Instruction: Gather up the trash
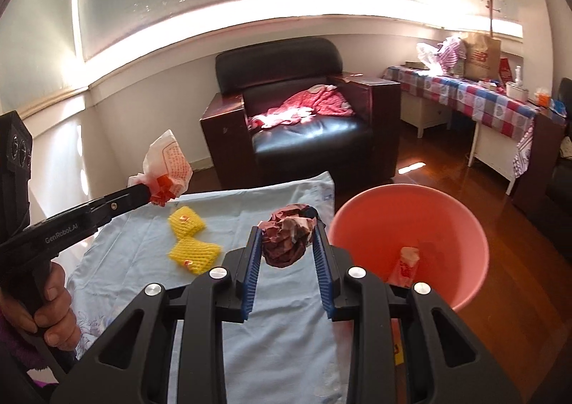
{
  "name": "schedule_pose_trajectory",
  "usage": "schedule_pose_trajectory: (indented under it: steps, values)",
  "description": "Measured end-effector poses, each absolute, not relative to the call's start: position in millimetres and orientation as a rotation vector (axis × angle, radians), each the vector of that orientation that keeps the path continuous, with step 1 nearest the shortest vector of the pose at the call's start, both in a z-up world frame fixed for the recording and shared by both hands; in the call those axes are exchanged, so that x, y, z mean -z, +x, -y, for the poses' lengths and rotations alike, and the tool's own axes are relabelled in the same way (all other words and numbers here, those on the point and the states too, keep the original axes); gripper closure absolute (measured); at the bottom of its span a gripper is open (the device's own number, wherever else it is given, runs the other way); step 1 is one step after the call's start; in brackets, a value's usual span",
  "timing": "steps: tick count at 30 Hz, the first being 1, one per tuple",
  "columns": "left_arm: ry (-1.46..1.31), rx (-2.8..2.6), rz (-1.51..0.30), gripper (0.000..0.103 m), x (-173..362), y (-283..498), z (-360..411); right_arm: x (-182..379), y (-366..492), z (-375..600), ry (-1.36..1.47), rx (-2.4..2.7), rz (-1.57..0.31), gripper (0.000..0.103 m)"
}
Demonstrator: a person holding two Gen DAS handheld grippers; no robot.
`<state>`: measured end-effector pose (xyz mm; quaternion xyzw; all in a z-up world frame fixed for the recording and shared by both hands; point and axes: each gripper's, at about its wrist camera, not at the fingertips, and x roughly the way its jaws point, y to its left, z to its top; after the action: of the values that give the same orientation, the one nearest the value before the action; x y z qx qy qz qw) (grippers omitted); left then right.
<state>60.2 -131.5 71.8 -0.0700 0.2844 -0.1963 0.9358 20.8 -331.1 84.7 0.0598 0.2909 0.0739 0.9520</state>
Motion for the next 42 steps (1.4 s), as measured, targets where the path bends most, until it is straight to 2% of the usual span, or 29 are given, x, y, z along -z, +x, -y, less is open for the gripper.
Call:
schedule_pose_trajectory:
  steps: [16,33,38,40,42]
  values:
    - [-0.050,0.547,-0.569,0.087,-74.7,80.5,237.3,-87.8,14.5,404.1,0.130,0.110,-0.527,0.074]
    - [0.004,0.605,-0.650,0.086,-38.4,113.5,285.5,-59.0,36.3,423.5,0.192,0.176,-0.596,0.074]
    - [0.028,0.611,-0.658,0.082,-31.5,116.5,293.0,-52.6,35.7,424.9,0.209,0.186,-0.603,0.074]
    - [0.035,0.612,-0.666,0.074,-29.3,117.1,295.6,-50.9,36.9,426.4,0.215,0.187,-0.606,0.074]
    - [0.032,0.607,-0.660,0.071,-29.2,117.0,296.1,-49.5,36.8,426.2,0.218,0.187,-0.607,0.074]
